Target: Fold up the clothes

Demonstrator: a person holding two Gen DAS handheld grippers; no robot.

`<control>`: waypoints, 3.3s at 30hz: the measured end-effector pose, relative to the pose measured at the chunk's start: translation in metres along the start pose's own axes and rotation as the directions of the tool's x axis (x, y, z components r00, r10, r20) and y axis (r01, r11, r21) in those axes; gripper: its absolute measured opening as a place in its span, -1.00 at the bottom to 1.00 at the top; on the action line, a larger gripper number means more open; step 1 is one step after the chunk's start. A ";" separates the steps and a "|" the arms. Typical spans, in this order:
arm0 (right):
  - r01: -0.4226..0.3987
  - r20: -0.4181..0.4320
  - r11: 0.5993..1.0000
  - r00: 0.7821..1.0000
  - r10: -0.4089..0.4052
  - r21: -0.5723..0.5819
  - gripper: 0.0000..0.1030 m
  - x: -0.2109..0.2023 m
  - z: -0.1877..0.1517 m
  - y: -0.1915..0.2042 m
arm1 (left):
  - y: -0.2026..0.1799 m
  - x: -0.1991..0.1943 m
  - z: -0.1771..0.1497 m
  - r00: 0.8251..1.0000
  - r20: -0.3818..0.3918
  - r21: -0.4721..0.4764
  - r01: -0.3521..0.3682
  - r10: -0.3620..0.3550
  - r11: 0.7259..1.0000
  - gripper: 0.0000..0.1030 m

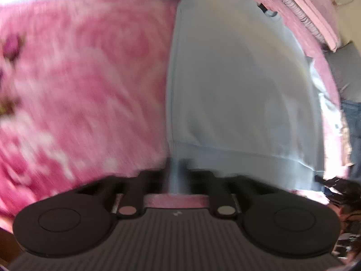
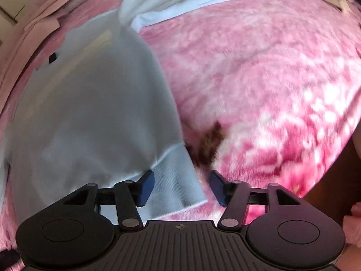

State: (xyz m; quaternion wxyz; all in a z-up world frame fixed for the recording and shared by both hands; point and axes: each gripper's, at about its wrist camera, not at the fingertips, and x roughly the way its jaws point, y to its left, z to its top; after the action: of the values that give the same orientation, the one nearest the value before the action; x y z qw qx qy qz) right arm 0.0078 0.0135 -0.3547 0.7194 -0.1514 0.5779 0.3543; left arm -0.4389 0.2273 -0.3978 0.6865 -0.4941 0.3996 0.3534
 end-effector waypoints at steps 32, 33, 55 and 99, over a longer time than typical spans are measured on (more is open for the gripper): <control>0.038 0.126 0.858 0.991 0.032 -0.513 -0.20 0.041 -0.039 0.073 | -0.134 0.044 -0.040 0.989 0.117 0.430 -0.136 0.094 0.893 -0.84; 0.042 0.133 0.859 0.991 0.030 -0.511 -0.20 0.035 -0.050 0.065 | -0.129 0.039 -0.044 0.989 0.106 0.400 -0.136 0.102 0.906 -0.82; -0.099 -0.008 0.835 0.994 0.113 -0.541 0.27 -0.161 -0.012 0.012 | -0.286 -0.152 -0.112 0.932 0.249 0.076 -0.289 0.262 0.954 -0.37; -0.122 0.051 0.768 0.979 0.198 -0.629 0.27 -0.278 -0.081 -0.045 | -0.354 -0.232 -0.228 0.839 0.408 0.060 -0.417 0.359 0.907 -0.18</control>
State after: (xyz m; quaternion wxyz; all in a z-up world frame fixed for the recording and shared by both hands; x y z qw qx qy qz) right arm -0.0425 -0.1615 -0.1252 0.6280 -0.3098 0.3974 0.5930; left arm -0.2724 -0.1057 -0.0931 0.6999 -0.2711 0.3723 0.5459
